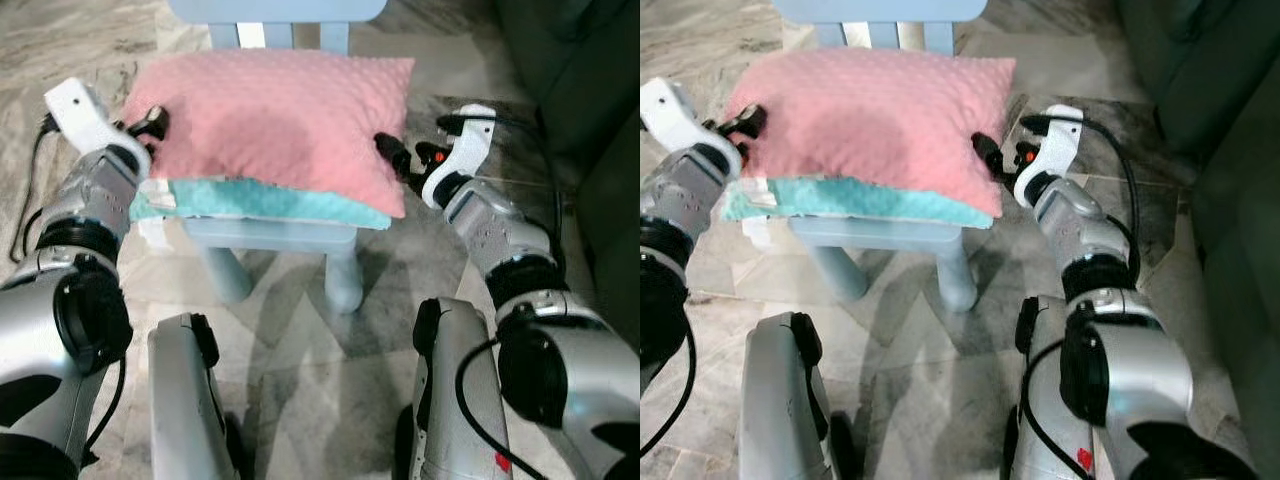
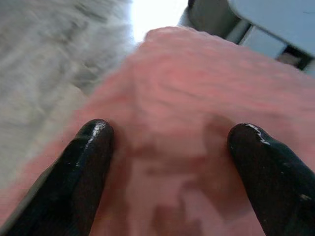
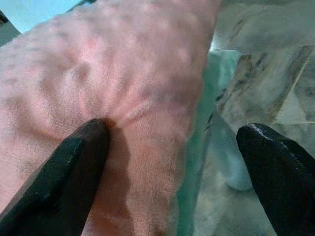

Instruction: Move the pillow to the sofa

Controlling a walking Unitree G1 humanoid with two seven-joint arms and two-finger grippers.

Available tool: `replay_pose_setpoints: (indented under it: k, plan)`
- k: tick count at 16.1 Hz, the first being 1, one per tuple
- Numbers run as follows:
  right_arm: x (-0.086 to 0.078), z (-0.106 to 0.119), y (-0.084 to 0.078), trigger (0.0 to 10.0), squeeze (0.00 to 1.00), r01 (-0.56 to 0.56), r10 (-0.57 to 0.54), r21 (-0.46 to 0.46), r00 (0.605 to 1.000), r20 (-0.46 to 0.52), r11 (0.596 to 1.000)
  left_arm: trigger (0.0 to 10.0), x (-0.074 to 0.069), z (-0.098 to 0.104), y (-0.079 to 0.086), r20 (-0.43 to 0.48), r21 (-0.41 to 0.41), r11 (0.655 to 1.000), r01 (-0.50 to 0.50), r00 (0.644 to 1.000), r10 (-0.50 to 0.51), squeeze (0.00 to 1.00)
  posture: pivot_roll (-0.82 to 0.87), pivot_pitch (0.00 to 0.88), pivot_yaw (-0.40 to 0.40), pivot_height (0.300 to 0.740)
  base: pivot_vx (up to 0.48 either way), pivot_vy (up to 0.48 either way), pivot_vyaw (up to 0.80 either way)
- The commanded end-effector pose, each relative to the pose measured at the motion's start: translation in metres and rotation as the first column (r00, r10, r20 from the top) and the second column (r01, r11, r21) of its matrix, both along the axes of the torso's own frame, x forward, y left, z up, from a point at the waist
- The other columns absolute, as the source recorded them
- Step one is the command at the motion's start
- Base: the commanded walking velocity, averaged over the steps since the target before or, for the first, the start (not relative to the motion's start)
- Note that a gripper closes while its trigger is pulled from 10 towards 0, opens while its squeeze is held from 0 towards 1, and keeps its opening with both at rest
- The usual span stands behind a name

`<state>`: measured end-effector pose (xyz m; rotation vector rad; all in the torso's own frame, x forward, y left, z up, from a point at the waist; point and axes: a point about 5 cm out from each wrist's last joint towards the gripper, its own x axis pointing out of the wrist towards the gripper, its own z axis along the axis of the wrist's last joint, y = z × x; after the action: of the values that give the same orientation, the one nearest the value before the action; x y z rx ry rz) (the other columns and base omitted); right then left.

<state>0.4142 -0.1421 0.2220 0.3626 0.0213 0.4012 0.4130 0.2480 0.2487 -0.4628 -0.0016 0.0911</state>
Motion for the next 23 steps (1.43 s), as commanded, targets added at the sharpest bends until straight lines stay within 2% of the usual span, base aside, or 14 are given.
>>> replay_pose_setpoints:
  k: [1, 3, 5, 6, 8, 10, 13, 14, 17, 18, 19, 21, 22, 23]
  plan:
    - [0.001, 0.003, 0.007, 10.0, 0.00, -0.043, 0.043, 0.061, 0.999, -0.008, 0.997, 10.0, 0.000, 0.001, -0.001, -0.010, -0.030, 0.999, 0.022, 1.000, -0.022, 0.00, -0.10, 0.274, 0.060, 0.373, 0.000, 0.000, 0.00]
    - [0.001, 0.002, 0.011, 10.0, 0.00, -0.082, 0.085, 0.105, 0.996, -0.019, 0.991, 10.0, 0.001, 0.001, -0.005, -0.013, -0.041, 0.998, 0.055, 0.998, -0.056, 0.00, -0.09, 0.277, 0.060, 0.373, 0.000, 0.000, 0.00]
    - [0.000, 0.002, 0.022, 10.0, 0.00, -0.154, 0.159, 0.136, 0.987, -0.023, 0.979, 10.0, 0.002, -0.001, -0.015, -0.031, -0.039, 0.989, 0.140, 0.989, -0.141, 0.00, -0.09, 0.286, 0.059, 0.373, 0.000, 0.000, 0.00]
    - [0.000, 0.003, 0.023, 10.0, 0.00, -0.165, 0.167, 0.120, 0.986, -0.013, 0.979, 10.0, 0.002, -0.001, -0.012, -0.030, -0.030, 0.992, 0.123, 0.992, -0.124, 0.00, -0.09, 0.291, 0.059, 0.373, 0.000, 0.000, 0.00]
    - [0.001, 0.005, 0.017, 10.0, 0.00, -0.149, 0.150, 0.101, 0.989, 0.000, 0.984, 10.0, -0.002, 0.013, 0.012, 0.005, 0.052, 0.999, -0.008, 1.000, 0.008, 0.00, -0.09, 0.296, 0.059, 0.373, 0.000, 0.000, 0.00]
    - [0.000, 0.003, 0.015, 10.0, 0.00, -0.162, 0.163, 0.094, 0.987, 0.001, 0.982, 10.0, -0.006, 0.016, 0.026, 0.005, 0.060, 0.996, -0.069, 0.998, 0.069, 0.00, -0.09, 0.299, 0.058, 0.373, 0.000, 0.000, 0.00]
    - [-0.003, -0.006, 0.017, 10.0, 0.00, -0.209, 0.212, 0.106, 0.977, -0.016, 0.972, 10.0, -0.010, 0.006, 0.035, -0.052, -0.017, 0.993, -0.118, 0.992, 0.117, 0.00, -0.09, 0.300, 0.057, 0.373, 0.000, 0.000, 0.00]
    - [-0.004, -0.008, 0.018, 10.0, 0.00, -0.206, 0.208, 0.083, 0.978, -0.020, 0.975, 10.0, -0.010, 0.012, 0.037, -0.024, -0.058, 0.988, -0.140, 0.990, 0.139, 0.00, -0.09, 0.304, 0.059, 0.373, 0.000, 0.000, 0.00]
    - [-0.004, -0.009, 0.018, 10.0, 0.00, -0.207, 0.210, 0.081, 0.978, -0.018, 0.975, 10.0, -0.010, 0.018, 0.039, -0.001, -0.078, 0.987, -0.143, 0.990, 0.144, 0.00, -0.09, 0.307, 0.062, 0.373, 0.000, 0.000, 0.00]
    - [-0.005, -0.010, 0.021, 10.0, 0.00, -0.229, 0.231, 0.078, 0.973, -0.013, 0.970, 10.0, -0.009, 0.014, 0.034, -0.019, -0.160, 0.983, -0.094, 0.996, 0.092, 0.00, -0.09, 0.310, 0.061, 0.373, 0.000, 0.000, 0.00]
    - [-0.006, -0.011, 0.022, 10.0, 0.00, -0.241, 0.242, 0.077, 0.970, -0.011, 0.968, 10.0, -0.009, 0.012, 0.031, -0.024, -0.195, 0.979, -0.067, 0.998, 0.064, 0.00, -0.09, 0.310, 0.061, 0.373, 0.000, 0.000, 0.00]
    - [-0.007, -0.012, 0.028, 10.0, 0.00, -0.274, 0.275, 0.063, 0.961, -0.003, 0.960, 10.0, -0.005, 0.006, 0.013, -0.031, -0.249, 0.967, 0.057, 0.997, -0.067, 0.00, -0.09, 0.314, 0.063, 0.373, 0.000, 0.000, 0.00]
    - [-0.008, -0.012, 0.032, 10.0, 0.00, -0.298, 0.298, 0.054, 0.955, 0.006, 0.953, 10.0, -0.002, 0.003, 0.000, -0.032, -0.242, 0.961, 0.133, 0.989, -0.145, 0.00, -0.10, 0.318, 0.066, 0.373, 0.000, 0.000, 0.00]
    - [-0.008, -0.012, 0.032, 10.0, 0.00, -0.298, 0.298, 0.054, 0.955, 0.006, 0.953, 10.0, -0.002, 0.003, 0.000, -0.032, -0.242, 0.961, 0.133, 0.989, -0.145, 0.00, -0.10, 0.318, 0.066, 0.373, 0.000, 0.000, 0.00]
